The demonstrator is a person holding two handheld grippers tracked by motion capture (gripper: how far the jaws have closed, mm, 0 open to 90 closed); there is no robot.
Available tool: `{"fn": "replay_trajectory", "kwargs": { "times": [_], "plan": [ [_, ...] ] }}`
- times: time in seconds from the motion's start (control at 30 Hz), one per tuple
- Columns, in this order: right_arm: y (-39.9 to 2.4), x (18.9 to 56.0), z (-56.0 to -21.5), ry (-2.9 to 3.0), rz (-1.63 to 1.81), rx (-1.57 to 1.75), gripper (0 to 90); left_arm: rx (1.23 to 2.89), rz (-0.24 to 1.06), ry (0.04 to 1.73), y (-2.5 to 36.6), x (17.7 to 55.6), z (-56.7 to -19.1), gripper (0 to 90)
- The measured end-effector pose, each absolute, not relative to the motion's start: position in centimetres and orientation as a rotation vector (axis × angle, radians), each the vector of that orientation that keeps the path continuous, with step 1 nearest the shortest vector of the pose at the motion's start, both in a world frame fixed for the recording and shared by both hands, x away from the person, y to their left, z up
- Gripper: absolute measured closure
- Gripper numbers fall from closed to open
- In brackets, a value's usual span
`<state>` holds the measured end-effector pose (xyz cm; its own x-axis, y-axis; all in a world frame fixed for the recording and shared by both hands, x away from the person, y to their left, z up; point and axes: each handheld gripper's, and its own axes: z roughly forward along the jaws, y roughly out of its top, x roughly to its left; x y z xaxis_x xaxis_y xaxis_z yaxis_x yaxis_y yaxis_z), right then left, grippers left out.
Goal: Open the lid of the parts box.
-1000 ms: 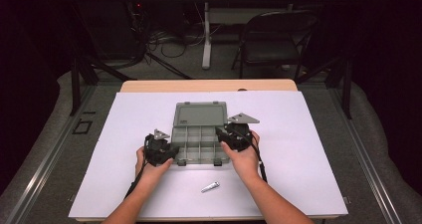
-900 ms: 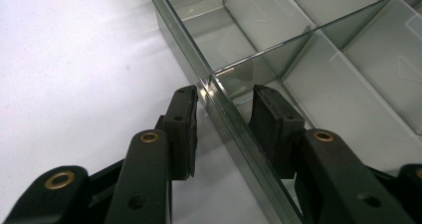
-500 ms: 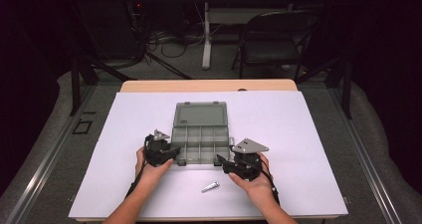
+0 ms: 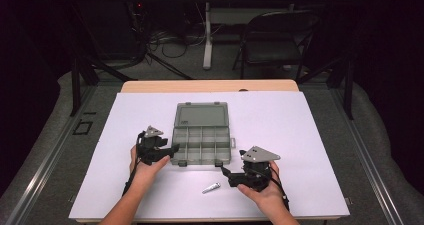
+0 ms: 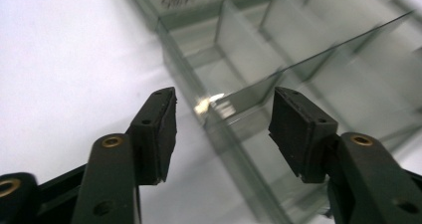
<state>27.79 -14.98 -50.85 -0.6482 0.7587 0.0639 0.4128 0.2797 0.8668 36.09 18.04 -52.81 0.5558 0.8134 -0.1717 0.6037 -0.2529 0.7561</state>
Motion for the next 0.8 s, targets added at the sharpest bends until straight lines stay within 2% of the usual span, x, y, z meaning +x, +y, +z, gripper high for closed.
{"fn": "replay_trajectory", "kwargs": {
  "times": [0.07,0.1,0.2,0.3,0.5,0.57,0.8],
  "plan": [
    [-15.5,27.6,-50.3,2.170,1.326,1.065,14.3,1.938,0.341,1.102,18.2,35.7,-52.1,42.4],
    [-15.6,27.6,-50.3,2.181,1.318,1.056,14.2,1.939,0.283,1.101,18.3,35.4,-51.4,42.8],
    [-15.9,27.6,-50.2,2.175,1.317,1.051,14.2,1.946,0.293,1.072,18.3,35.0,-50.7,41.8],
    [-16.3,27.8,-50.2,2.161,1.328,1.075,14.2,1.968,0.245,1.019,18.3,34.5,-49.8,41.5],
    [-16.7,28.1,-50.6,2.159,1.282,1.087,13.8,2.003,0.154,0.931,17.7,33.5,-49.2,25.5],
    [-16.8,28.2,-50.8,2.161,1.256,1.072,12.0,2.006,0.135,0.903,17.2,33.2,-49.1,15.6],
    [-16.9,28.2,-50.8,2.151,1.205,1.059,9.9,2.037,0.140,0.856,15.7,32.5,-48.7,15.2]
  ]
}}
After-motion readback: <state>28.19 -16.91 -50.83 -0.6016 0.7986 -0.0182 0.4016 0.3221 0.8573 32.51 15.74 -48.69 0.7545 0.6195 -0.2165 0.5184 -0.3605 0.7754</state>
